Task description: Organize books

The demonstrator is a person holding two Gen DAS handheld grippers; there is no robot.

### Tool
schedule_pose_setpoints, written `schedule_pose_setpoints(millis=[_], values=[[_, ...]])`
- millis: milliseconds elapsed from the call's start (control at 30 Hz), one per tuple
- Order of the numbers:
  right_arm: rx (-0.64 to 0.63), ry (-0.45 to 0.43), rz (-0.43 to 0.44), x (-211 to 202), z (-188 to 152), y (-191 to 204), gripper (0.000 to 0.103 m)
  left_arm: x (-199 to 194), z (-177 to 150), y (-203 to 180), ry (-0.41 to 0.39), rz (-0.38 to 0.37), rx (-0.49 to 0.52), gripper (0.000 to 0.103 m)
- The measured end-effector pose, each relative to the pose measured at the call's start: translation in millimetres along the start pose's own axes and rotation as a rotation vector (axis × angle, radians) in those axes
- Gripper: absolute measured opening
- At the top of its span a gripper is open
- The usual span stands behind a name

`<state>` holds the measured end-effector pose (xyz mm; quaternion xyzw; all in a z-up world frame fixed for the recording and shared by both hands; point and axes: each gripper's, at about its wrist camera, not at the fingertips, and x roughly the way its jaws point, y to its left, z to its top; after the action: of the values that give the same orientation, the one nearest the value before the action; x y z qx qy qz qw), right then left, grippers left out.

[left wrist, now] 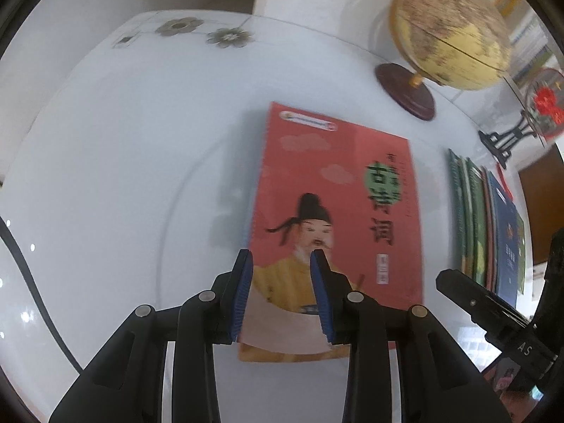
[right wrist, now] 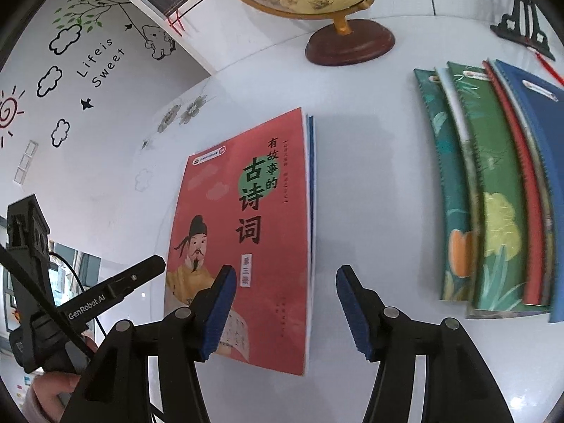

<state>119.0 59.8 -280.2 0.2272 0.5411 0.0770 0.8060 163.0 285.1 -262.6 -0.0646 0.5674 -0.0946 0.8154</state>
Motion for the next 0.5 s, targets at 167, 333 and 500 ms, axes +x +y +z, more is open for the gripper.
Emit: schedule_pose_setpoints(millis=[167,333,500], values=[[0.009,-0.027,-0.011,-19,-4,-14,0.057,-9,-1,-31,-0.022,-0.016,0.051,0.031],[0.033,-0.061,-0.017,-42,-6,-34,0.057,-12,-3,-66,-0.029,-0.032,0.089,0.031],[0.049,-0.105,-0.029,-71,-6,-57,0.057,-15,-8,-101,-0.039,-0.049,0.119,0.031]])
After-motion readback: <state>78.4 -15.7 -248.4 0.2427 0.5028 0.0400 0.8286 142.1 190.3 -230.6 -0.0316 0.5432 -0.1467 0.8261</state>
